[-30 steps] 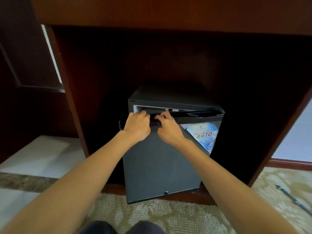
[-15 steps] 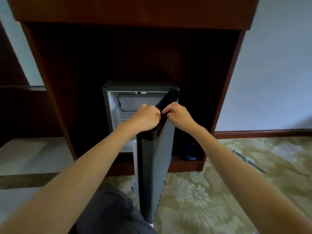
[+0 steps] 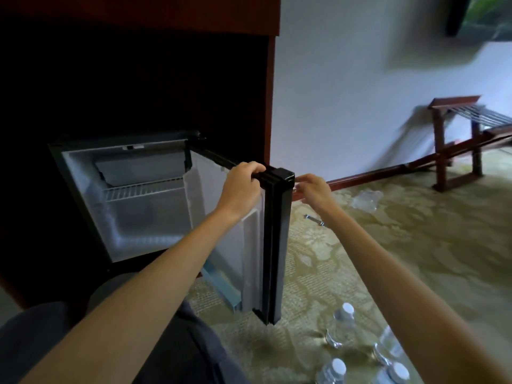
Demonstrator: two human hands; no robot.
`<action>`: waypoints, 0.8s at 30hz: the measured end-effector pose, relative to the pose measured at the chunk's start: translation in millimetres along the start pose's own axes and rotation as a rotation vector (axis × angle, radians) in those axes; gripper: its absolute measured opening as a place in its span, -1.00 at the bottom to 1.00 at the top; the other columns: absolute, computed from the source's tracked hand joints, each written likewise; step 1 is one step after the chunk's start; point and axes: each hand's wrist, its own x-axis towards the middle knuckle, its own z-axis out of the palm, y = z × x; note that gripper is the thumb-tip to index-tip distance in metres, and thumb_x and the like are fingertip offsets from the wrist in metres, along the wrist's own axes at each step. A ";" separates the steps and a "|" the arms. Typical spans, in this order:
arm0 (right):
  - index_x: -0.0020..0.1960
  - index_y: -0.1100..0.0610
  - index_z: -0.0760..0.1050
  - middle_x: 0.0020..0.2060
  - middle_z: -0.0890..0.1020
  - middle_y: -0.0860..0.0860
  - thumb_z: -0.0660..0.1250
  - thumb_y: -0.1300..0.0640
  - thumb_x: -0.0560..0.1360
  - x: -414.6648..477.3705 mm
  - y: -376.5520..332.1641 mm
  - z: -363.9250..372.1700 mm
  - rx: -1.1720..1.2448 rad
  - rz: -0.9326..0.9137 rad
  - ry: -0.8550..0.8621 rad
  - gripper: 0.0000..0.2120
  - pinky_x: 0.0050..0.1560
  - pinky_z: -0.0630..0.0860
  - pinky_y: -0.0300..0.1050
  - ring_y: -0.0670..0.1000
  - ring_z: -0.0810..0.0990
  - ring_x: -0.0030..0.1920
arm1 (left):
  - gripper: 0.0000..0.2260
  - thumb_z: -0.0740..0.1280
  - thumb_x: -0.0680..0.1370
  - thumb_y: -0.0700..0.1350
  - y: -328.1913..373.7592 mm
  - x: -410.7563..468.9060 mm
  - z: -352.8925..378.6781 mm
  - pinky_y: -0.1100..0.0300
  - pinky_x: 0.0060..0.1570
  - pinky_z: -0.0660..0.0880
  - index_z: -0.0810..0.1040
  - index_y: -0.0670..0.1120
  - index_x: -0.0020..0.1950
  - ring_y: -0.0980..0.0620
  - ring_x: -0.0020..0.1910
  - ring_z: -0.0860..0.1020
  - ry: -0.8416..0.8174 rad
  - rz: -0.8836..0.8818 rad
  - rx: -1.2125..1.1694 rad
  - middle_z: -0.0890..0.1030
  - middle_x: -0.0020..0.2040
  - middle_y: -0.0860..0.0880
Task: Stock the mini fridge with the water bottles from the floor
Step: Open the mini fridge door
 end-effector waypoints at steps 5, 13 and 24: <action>0.25 0.23 0.38 0.13 0.51 0.12 0.06 0.22 0.56 -25.4 54.8 -8.2 -0.008 0.114 0.097 -0.70 0.18 0.45 0.04 0.12 0.49 0.18 | -0.67 0.10 0.51 -0.38 -20.7 -21.8 52.6 0.19 0.24 0.34 0.51 -0.23 0.20 -0.07 0.24 0.45 0.016 0.009 -0.008 0.53 0.20 -0.16; 0.22 0.30 0.42 0.12 0.56 0.24 0.22 0.14 0.51 -98.8 176.5 6.9 -0.497 0.425 -0.228 -0.66 0.11 0.47 0.02 0.20 0.54 0.12 | -0.74 0.14 0.55 -0.29 -67.9 -79.7 142.5 0.13 0.11 0.43 0.54 -0.19 0.16 -0.09 0.16 0.52 -0.401 -0.241 0.081 0.57 0.19 -0.14; 0.45 0.12 0.13 0.29 0.39 0.22 0.22 0.14 0.50 -174.9 278.6 35.8 -0.797 0.680 -0.456 -0.44 0.22 0.41 0.03 0.23 0.45 0.28 | -0.75 0.15 0.56 -0.24 -115.6 -130.3 178.0 0.13 0.13 0.43 0.54 -0.18 0.16 -0.09 0.18 0.51 -0.888 -0.449 0.177 0.55 0.21 -0.12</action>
